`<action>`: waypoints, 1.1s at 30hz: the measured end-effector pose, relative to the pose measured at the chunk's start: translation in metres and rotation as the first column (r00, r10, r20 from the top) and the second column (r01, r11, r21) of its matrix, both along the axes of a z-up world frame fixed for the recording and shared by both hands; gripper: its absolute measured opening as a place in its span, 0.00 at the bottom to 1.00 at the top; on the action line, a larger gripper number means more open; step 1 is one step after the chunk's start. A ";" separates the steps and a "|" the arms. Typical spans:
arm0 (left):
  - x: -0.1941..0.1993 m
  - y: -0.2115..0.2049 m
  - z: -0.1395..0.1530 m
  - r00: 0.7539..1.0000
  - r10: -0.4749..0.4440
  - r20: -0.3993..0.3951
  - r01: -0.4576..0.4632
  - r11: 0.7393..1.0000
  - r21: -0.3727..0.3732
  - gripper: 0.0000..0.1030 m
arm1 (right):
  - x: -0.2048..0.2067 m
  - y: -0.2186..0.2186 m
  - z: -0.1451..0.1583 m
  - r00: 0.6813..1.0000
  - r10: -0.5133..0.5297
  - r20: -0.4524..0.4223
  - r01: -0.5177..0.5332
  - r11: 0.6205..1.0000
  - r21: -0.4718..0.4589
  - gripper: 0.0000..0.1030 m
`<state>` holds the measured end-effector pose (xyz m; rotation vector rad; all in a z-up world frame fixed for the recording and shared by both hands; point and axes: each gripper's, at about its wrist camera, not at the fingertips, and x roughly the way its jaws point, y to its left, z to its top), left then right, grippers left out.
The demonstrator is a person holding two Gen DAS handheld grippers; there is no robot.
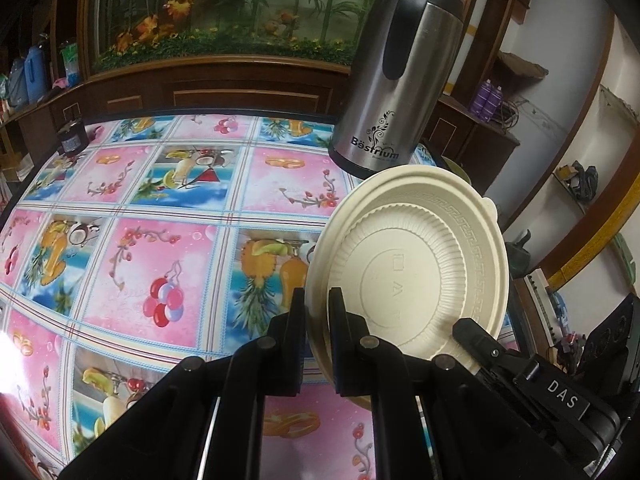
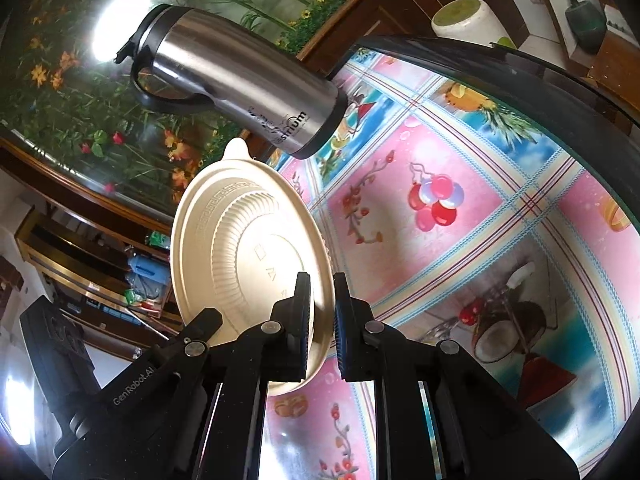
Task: Organize plates and bowls
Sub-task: 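Carry the beige bowl with both tools over to the red plate stack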
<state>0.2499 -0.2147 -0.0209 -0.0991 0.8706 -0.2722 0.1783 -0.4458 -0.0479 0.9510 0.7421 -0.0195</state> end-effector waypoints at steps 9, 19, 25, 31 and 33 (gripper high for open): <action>-0.013 0.007 0.011 1.000 0.009 0.022 -0.010 1.000 0.025 0.09 | -0.003 0.007 0.003 1.000 0.014 0.014 -0.014 1.000 0.016 0.11; -0.035 0.048 0.009 0.997 0.071 0.016 -0.072 0.997 0.041 0.09 | -0.011 0.039 0.012 0.996 0.077 0.048 -0.077 0.997 0.003 0.11; -0.055 0.084 0.011 0.993 0.112 0.032 -0.114 0.991 0.066 0.09 | -0.016 0.076 0.012 0.989 0.139 0.052 -0.139 0.990 -0.002 0.11; -0.078 0.123 0.013 0.987 0.153 0.047 -0.156 0.984 0.080 0.09 | -0.022 0.113 0.010 0.978 0.198 0.060 -0.198 0.980 0.000 0.12; -0.087 0.135 0.014 0.985 0.166 0.056 -0.171 0.982 0.087 0.09 | -0.024 0.125 0.009 0.974 0.215 0.067 -0.216 0.976 0.003 0.12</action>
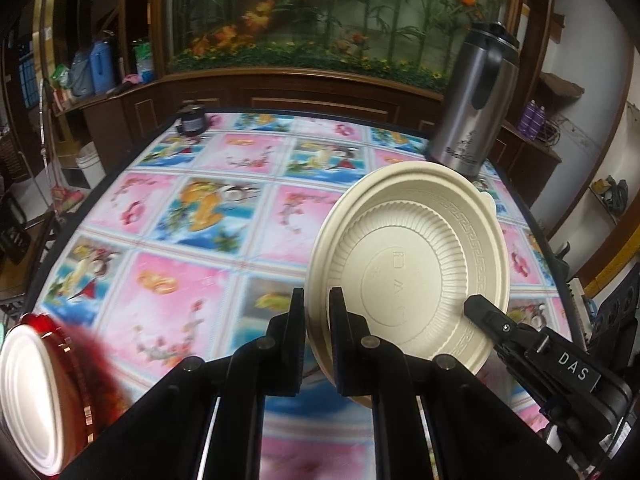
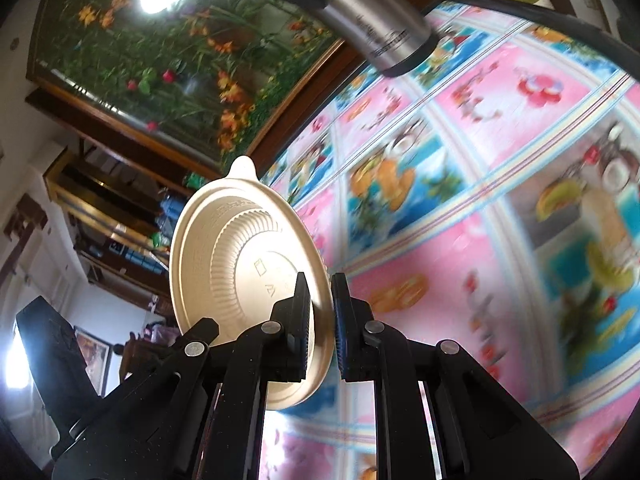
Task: Organize plates and bowls
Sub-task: 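Carry the beige bowl with both tools over to the red plate stack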
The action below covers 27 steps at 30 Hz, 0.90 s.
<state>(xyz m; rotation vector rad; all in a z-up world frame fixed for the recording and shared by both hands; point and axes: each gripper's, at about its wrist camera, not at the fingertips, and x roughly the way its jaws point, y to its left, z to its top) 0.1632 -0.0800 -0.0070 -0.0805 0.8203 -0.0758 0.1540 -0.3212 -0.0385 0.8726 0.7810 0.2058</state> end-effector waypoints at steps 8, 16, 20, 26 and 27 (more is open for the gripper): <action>-0.039 0.048 0.007 0.998 0.051 0.036 -0.052 0.998 0.021 0.10 | -0.012 0.051 0.000 0.997 0.075 0.023 -0.076 0.996 0.038 0.12; -0.076 0.101 0.010 0.992 0.114 0.053 -0.115 0.993 0.023 0.10 | -0.023 0.112 0.002 0.984 0.178 0.016 -0.179 0.982 0.055 0.12; -0.092 0.126 0.012 0.987 0.149 0.060 -0.151 0.988 0.020 0.11 | -0.027 0.142 0.010 0.972 0.232 0.020 -0.233 0.972 0.036 0.12; -0.108 0.159 0.011 0.977 0.205 0.061 -0.206 0.978 0.012 0.12 | -0.032 0.182 0.021 0.954 0.297 0.034 -0.297 0.955 0.010 0.12; -0.109 0.162 0.012 0.975 0.212 0.062 -0.213 0.977 0.010 0.12 | -0.032 0.188 0.022 0.952 0.305 0.034 -0.306 0.952 0.009 0.12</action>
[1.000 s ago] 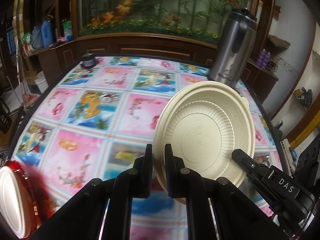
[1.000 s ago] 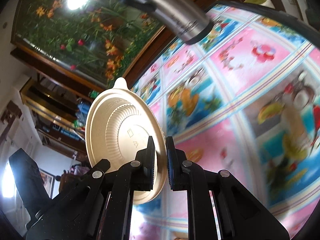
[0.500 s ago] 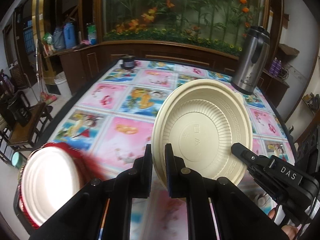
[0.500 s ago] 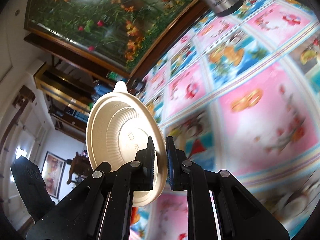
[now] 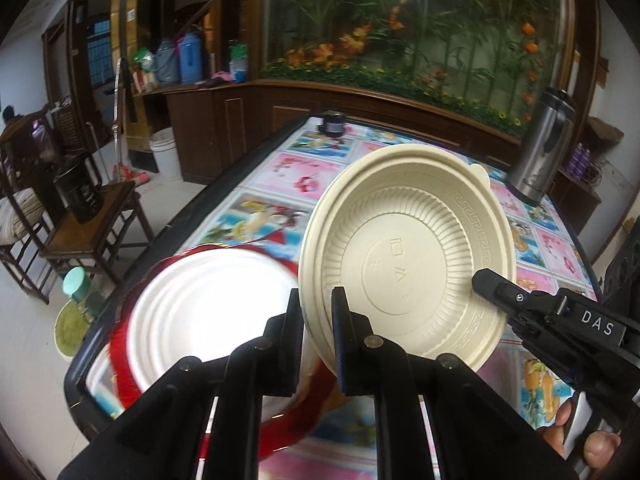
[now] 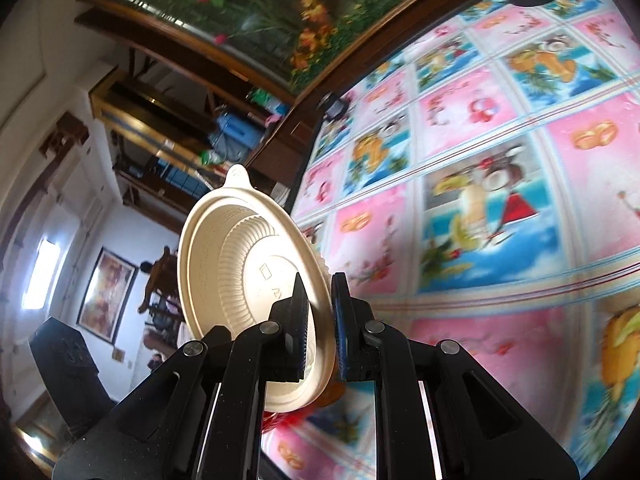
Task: Organize plates and bowls
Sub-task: 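Carry the beige bowl with both tools over to the red plate stack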
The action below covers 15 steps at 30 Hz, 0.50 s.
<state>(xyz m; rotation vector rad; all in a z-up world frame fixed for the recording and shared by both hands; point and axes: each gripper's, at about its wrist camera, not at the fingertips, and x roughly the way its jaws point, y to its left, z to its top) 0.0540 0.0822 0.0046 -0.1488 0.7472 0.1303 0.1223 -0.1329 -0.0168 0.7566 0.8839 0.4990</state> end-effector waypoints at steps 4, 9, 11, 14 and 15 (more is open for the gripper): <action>-0.006 0.018 0.000 0.999 0.035 0.005 -0.035 0.999 -0.003 0.12 | -0.002 0.023 0.000 0.999 0.041 -0.002 -0.041 0.999 0.000 0.12; -0.010 0.038 -0.005 0.998 0.068 -0.002 -0.068 0.998 -0.016 0.12 | -0.003 0.047 -0.001 0.997 0.081 -0.008 -0.081 0.997 -0.008 0.12; -0.012 0.043 -0.007 0.997 0.078 -0.006 -0.079 0.997 -0.017 0.12 | -0.002 0.055 -0.003 0.996 0.093 -0.016 -0.093 0.996 -0.015 0.12; -0.014 0.051 -0.011 0.996 0.087 -0.015 -0.087 0.996 -0.025 0.12 | -0.002 0.066 -0.005 0.994 0.106 -0.028 -0.106 0.994 -0.020 0.12; -0.014 0.053 -0.012 0.996 0.090 -0.019 -0.090 0.996 -0.028 0.12 | -0.002 0.069 -0.007 0.993 0.110 -0.032 -0.110 0.994 -0.021 0.12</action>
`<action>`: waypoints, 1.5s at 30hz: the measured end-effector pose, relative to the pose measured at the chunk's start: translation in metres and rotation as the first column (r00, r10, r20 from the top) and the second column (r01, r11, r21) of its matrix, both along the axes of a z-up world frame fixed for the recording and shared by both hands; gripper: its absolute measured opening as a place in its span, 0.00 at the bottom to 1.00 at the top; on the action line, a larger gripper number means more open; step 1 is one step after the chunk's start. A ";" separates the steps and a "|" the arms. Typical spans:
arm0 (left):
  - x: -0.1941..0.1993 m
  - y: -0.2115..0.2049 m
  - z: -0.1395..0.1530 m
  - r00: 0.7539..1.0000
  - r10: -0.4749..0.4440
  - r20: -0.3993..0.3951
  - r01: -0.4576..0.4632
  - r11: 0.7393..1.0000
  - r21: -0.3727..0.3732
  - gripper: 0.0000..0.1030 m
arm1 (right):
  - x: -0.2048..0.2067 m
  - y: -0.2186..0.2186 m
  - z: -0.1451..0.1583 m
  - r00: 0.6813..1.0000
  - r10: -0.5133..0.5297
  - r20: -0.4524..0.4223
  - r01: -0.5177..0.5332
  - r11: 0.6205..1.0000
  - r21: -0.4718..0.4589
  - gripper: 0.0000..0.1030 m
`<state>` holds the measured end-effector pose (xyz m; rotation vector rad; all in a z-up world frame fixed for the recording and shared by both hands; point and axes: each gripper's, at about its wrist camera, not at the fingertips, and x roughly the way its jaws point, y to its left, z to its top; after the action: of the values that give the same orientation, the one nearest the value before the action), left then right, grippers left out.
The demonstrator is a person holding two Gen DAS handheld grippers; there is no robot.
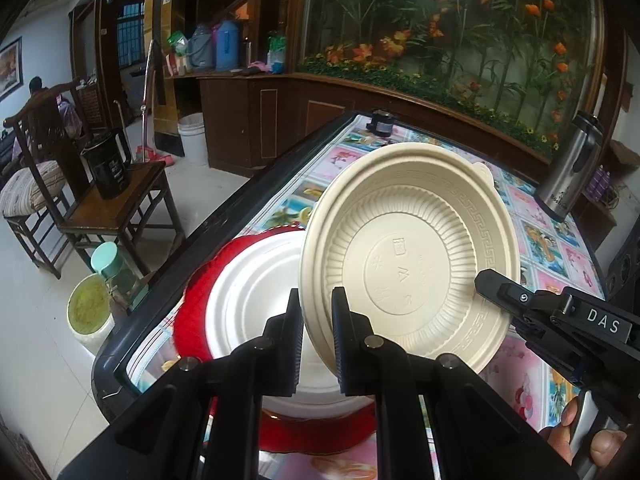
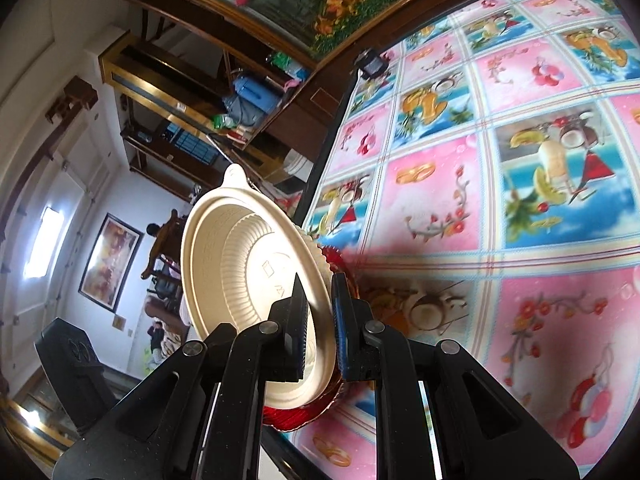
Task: Organize plates and bowls
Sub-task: 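Carry the beige bowl with both tools over to the red plate stack, then lower the beige bowl onto the white plates atop the red plates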
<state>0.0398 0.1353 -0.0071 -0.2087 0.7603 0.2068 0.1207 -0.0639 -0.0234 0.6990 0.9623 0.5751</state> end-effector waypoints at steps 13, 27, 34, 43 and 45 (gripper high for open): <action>-0.008 0.031 0.013 0.999 0.038 0.015 -0.036 0.997 -0.072 0.12 | 0.003 0.033 0.014 0.999 0.051 0.011 -0.051 0.999 -0.017 0.12; -0.022 0.054 0.035 0.999 0.047 0.004 -0.046 0.995 -0.087 0.12 | 0.005 0.064 0.042 0.991 0.136 -0.006 -0.136 0.991 -0.007 0.12; -0.019 0.050 0.008 0.995 0.017 -0.100 -0.027 0.994 -0.105 0.13 | 0.003 0.060 0.019 0.984 0.136 -0.118 -0.142 0.989 -0.047 0.12; -0.022 0.053 -0.008 0.988 0.029 -0.149 -0.043 0.995 -0.089 0.14 | 0.004 0.068 -0.002 0.974 0.152 -0.166 -0.166 0.983 -0.078 0.12; -0.021 0.052 -0.009 0.988 0.032 -0.151 -0.045 0.995 -0.084 0.14 | 0.004 0.071 -0.003 0.974 0.154 -0.164 -0.169 0.982 -0.083 0.12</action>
<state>0.0187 0.1868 -0.0161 -0.2932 0.9157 0.2279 0.1249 0.0071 -0.0263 0.5892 1.1948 0.6188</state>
